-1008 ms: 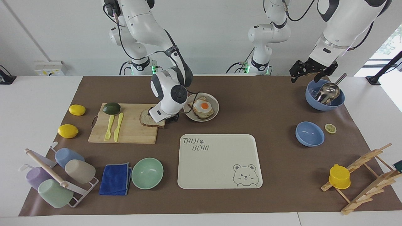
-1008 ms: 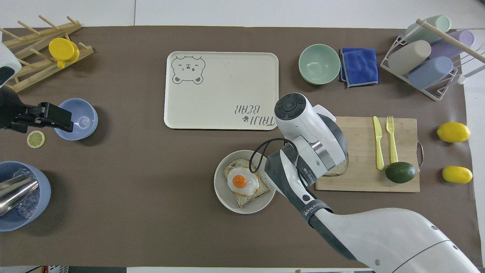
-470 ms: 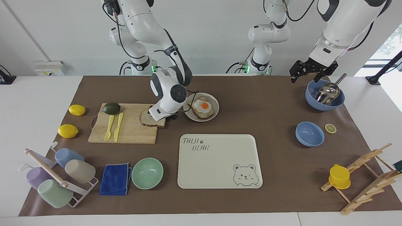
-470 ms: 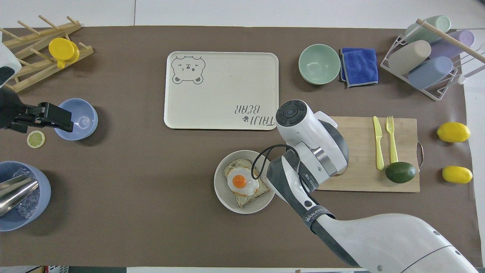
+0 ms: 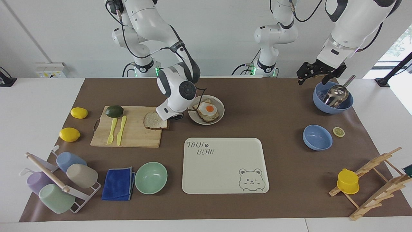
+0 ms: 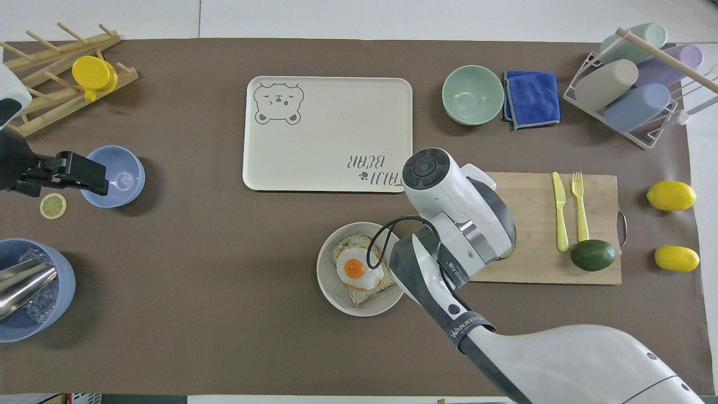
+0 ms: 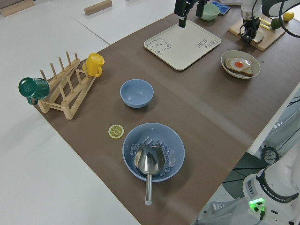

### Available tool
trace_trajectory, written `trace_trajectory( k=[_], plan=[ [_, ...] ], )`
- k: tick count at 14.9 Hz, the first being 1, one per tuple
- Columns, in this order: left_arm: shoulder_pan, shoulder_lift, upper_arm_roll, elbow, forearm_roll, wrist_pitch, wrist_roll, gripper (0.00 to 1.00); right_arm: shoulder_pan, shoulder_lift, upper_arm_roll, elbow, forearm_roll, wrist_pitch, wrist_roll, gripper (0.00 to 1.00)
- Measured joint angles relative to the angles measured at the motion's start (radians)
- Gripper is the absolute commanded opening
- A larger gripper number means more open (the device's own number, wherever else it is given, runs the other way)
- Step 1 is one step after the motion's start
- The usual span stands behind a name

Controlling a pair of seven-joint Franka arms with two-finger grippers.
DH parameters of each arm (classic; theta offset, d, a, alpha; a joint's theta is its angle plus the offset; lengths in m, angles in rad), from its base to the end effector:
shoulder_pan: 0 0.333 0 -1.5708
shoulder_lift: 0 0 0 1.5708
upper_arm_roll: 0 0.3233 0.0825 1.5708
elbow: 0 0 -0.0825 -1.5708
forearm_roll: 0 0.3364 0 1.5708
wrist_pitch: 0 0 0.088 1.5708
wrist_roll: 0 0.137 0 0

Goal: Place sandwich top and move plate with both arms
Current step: 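Carry the bread slice over the plate and lower it onto the egg, then open the right gripper and release the bread on the egg toast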

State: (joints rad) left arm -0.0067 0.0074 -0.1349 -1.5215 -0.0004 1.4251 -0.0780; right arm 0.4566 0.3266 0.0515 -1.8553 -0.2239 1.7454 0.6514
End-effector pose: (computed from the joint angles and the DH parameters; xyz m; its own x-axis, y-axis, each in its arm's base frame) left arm 0.4860 -0.0691 0.6069 0.9927 -0.0630 -0.1033 -0.0640 -0.9979 -0.0067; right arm 0.4750 0.2326 0.3282 0.9660 -0.1017 -0.2377 -0.0011 -0.9210 0.3897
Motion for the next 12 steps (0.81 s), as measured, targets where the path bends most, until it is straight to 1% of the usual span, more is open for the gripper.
trace_trajectory(
  k=[3,6,8,12],
  plan=[
    [0.0,0.0,0.0,0.0,0.0,0.0,0.0,1.0,0.022,0.015,0.065,0.129,0.0,-0.102,0.0,0.0],
    [0.0,0.0,0.0,0.0,0.0,0.0,0.0,1.0,0.093,0.05,0.079,0.254,0.009,-0.184,0.0,0.0],
    [0.0,0.0,0.0,0.0,0.0,0.0,0.0,1.0,0.138,0.074,0.08,0.299,0.045,-0.191,0.019,0.0],
    [0.0,0.0,0.0,0.0,0.0,0.0,0.0,1.0,0.173,0.098,0.081,0.313,0.125,-0.124,0.097,0.0]
  ],
)
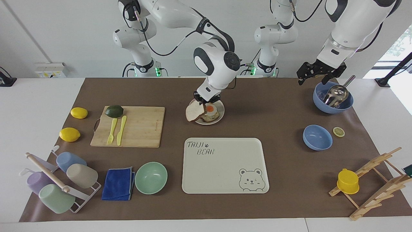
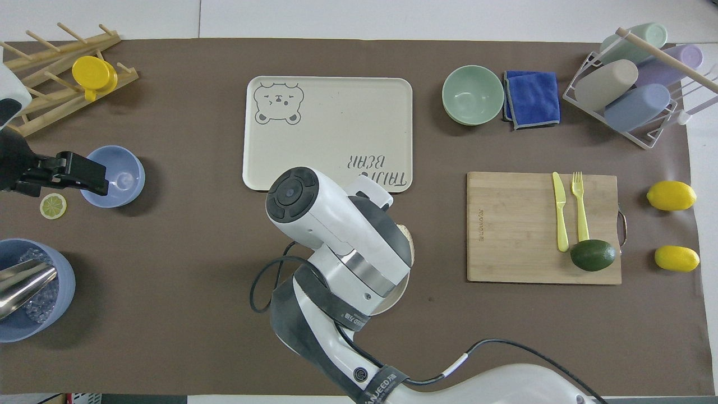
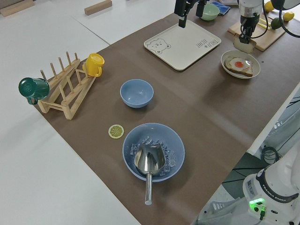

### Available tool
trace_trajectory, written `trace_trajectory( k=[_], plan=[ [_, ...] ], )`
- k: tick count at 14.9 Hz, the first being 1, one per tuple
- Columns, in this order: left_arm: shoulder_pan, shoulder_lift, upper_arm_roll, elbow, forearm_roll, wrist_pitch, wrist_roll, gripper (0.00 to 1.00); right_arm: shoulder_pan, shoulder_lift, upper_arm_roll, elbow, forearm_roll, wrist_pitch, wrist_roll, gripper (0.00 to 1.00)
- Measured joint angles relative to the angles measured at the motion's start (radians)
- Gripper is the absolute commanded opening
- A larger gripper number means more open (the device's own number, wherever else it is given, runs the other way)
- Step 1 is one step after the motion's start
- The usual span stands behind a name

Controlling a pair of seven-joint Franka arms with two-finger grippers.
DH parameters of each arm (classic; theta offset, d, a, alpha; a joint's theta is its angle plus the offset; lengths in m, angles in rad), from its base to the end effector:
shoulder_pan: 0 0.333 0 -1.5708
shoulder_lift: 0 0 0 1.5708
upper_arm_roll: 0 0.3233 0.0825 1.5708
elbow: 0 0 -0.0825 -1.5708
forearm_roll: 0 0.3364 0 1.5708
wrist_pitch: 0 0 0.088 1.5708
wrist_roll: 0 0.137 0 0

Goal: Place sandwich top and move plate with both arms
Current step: 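Open the right gripper and release the bread on the egg toast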

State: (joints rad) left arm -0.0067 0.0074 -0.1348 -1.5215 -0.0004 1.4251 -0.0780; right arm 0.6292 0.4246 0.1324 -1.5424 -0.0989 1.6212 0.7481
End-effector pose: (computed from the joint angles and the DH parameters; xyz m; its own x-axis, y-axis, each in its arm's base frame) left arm 0.4860 -0.0690 0.6069 0.9927 -0.0629 -0.1033 -0.0639 -0.9979 -0.0067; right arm 0.4403 0.3885 0.3829 0.9753 0.0035 -0.2206 0.0612 -0.9650 0.2552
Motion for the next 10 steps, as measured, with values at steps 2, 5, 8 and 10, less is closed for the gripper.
trace_trajectory(
  k=[2,5,8,10],
  plan=[
    [0.0,0.0,0.0,0.0,0.0,-0.003,0.0,1.0,0.008,0.005,0.0,0.0,0.006,-0.003,0.01,0.0],
    [0.001,-0.001,0.002,-0.002,0.0,-0.014,0.0,1.0,0.011,0.008,0.0,-0.006,0.028,-0.004,0.02,0.0],
    [0.002,-0.003,0.004,-0.004,0.0,-0.015,0.0,1.0,0.015,0.008,0.007,-0.032,0.062,0.008,0.032,0.0],
    [0.002,-0.004,0.004,-0.004,0.0,-0.018,0.0,1.0,0.018,0.008,0.015,-0.054,0.069,0.023,0.053,0.0]
  ],
)
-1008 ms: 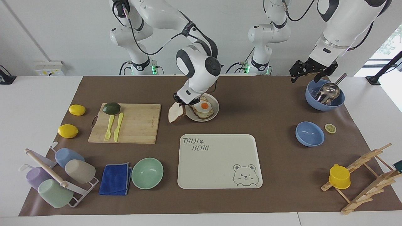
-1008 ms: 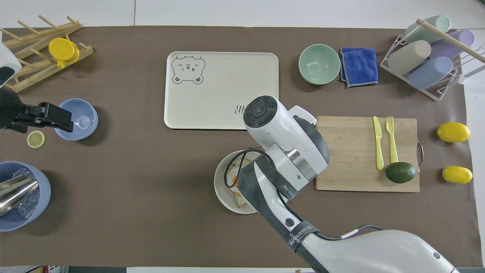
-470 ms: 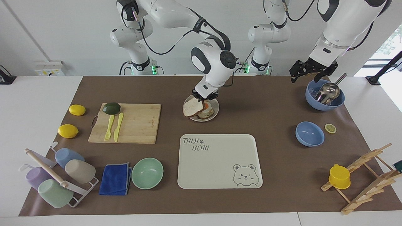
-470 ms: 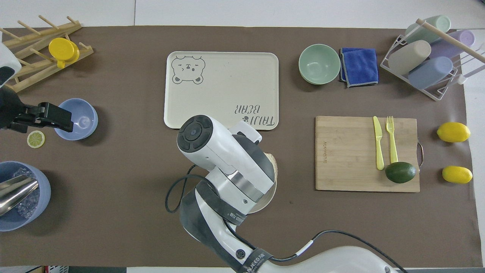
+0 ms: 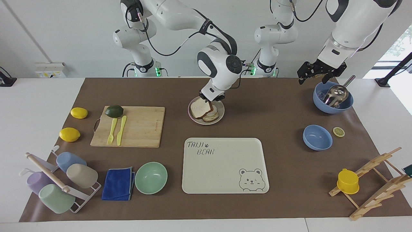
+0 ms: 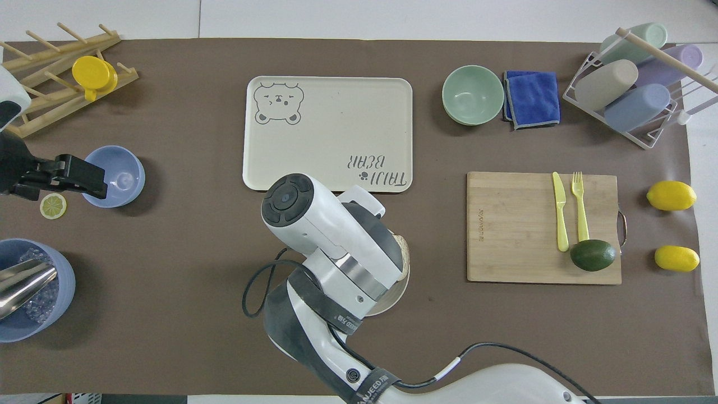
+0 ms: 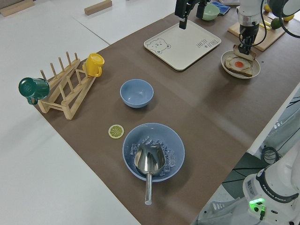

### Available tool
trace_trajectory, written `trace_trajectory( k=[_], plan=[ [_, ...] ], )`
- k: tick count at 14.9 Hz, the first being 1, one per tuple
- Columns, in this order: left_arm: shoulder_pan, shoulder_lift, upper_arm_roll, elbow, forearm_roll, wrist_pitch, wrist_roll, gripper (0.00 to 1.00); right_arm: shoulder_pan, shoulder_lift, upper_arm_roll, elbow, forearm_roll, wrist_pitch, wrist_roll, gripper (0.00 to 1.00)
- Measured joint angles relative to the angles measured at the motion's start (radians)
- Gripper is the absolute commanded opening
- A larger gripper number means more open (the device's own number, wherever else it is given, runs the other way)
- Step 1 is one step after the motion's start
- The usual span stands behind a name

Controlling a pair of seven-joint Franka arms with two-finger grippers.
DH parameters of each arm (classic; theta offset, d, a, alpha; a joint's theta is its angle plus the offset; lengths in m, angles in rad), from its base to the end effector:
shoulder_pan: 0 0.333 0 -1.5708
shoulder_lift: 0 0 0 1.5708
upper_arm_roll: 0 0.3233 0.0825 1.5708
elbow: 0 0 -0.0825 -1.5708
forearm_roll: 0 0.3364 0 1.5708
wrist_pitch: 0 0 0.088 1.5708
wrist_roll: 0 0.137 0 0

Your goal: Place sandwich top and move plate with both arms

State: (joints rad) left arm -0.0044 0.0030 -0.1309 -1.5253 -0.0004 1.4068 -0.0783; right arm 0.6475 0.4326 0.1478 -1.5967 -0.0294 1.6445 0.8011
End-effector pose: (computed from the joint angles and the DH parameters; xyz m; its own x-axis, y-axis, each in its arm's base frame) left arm 0.4824 -0.0656 0.6061 0.9911 -0.0561 -0.1209 -0.0576 -0.9983 -0.0087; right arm 0.4145 0.4039 0.3592 0.9584 -0.0351 -0.2834 0.0360 -0.9697 0.2416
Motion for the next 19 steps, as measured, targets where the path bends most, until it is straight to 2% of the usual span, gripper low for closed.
trace_trajectory(
  k=[6,7,8,11,12,13,16,19],
  plan=[
    [0.0,-0.001,0.0,-0.001,0.0,-0.006,-0.001,1.0,0.001,-0.003,0.014,-0.031,0.008,0.075,0.019,0.0],
    [0.0,-0.001,0.0,-0.002,0.0,-0.006,-0.001,1.0,0.001,-0.004,0.014,-0.033,0.021,0.091,0.02,0.06],
    [0.0,-0.001,0.0,-0.003,0.0,-0.006,-0.001,1.0,0.0,-0.004,0.014,-0.034,0.034,0.115,0.02,0.17],
    [0.001,-0.012,0.001,-0.028,0.0,-0.007,-0.002,1.0,-0.002,-0.004,0.014,-0.04,0.049,0.201,0.021,0.69],
    [0.003,-0.017,0.001,-0.036,0.0,-0.006,-0.002,1.0,-0.003,-0.004,0.014,-0.042,0.049,0.215,0.022,0.79],
    [0.004,-0.02,0.001,-0.042,0.0,-0.006,-0.002,1.0,-0.006,-0.004,0.014,-0.042,0.05,0.225,0.022,0.97],
    [0.006,-0.025,-0.001,-0.048,0.0,0.001,-0.003,1.0,-0.022,-0.01,0.013,-0.04,0.05,0.242,0.022,1.0],
    [0.005,-0.029,-0.007,-0.066,0.0,0.063,-0.05,1.0,-0.081,-0.06,0.011,-0.035,0.049,0.242,0.019,1.0]
  ],
)
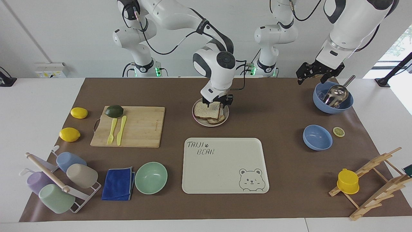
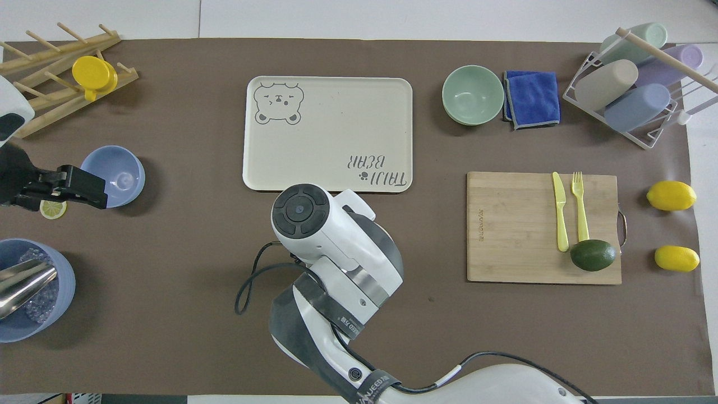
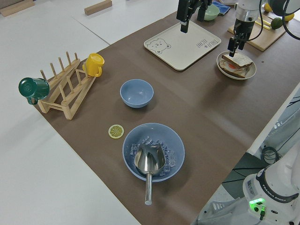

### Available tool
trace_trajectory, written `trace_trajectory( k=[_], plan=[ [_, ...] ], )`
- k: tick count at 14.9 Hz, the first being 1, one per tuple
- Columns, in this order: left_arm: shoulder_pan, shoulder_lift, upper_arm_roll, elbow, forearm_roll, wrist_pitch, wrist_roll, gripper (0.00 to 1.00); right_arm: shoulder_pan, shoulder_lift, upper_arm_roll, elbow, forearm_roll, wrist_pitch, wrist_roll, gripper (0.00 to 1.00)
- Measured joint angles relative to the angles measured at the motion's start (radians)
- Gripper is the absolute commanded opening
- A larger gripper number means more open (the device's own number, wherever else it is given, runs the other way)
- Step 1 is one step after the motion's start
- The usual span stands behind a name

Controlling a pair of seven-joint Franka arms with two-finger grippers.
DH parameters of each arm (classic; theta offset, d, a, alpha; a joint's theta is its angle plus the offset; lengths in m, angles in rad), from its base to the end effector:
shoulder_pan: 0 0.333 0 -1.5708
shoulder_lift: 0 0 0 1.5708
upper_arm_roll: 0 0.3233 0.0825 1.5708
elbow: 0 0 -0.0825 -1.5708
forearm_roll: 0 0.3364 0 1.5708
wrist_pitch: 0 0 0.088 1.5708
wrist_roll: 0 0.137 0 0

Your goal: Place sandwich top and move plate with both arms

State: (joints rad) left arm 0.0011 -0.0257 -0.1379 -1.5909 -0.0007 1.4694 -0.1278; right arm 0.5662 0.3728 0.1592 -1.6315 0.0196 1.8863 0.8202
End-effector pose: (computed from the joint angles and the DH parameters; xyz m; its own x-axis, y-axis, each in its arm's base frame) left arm 0.4800 -0.0671 0.5978 0.9955 -0.0081 -0.0948 -0.0095 -0.9998 -0.0150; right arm 0.4584 0.3957 0.3938 0.9850 -0.1103 -0.1328 -0.1071 -0.9938 0.0316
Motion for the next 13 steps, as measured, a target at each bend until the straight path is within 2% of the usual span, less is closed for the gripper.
trace_trajectory(
  k=[3,6,9,11,13],
  plan=[
    [-0.028,-0.027,-0.014,-0.094,-0.008,0.098,-0.059,1.0,-0.128,-0.093,-0.002,0.005,-0.001,-0.055,-0.069,1.0],
    [-0.096,-0.048,-0.021,-0.183,-0.062,0.143,-0.094,1.0,-0.259,-0.199,-0.004,0.012,0.0,-0.149,-0.199,1.0],
    [-0.157,-0.048,-0.022,-0.321,-0.134,0.286,-0.102,1.0,-0.37,-0.316,-0.011,0.014,-0.001,-0.266,-0.305,1.0],
    [-0.218,-0.037,-0.024,-0.424,-0.148,0.391,-0.102,1.0,-0.428,-0.359,-0.02,0.03,-0.015,-0.359,-0.385,1.0],
    [-0.273,-0.005,-0.024,-0.499,-0.182,0.495,-0.104,1.0,-0.473,-0.366,-0.025,0.056,-0.052,-0.413,-0.441,1.0]
  ],
)
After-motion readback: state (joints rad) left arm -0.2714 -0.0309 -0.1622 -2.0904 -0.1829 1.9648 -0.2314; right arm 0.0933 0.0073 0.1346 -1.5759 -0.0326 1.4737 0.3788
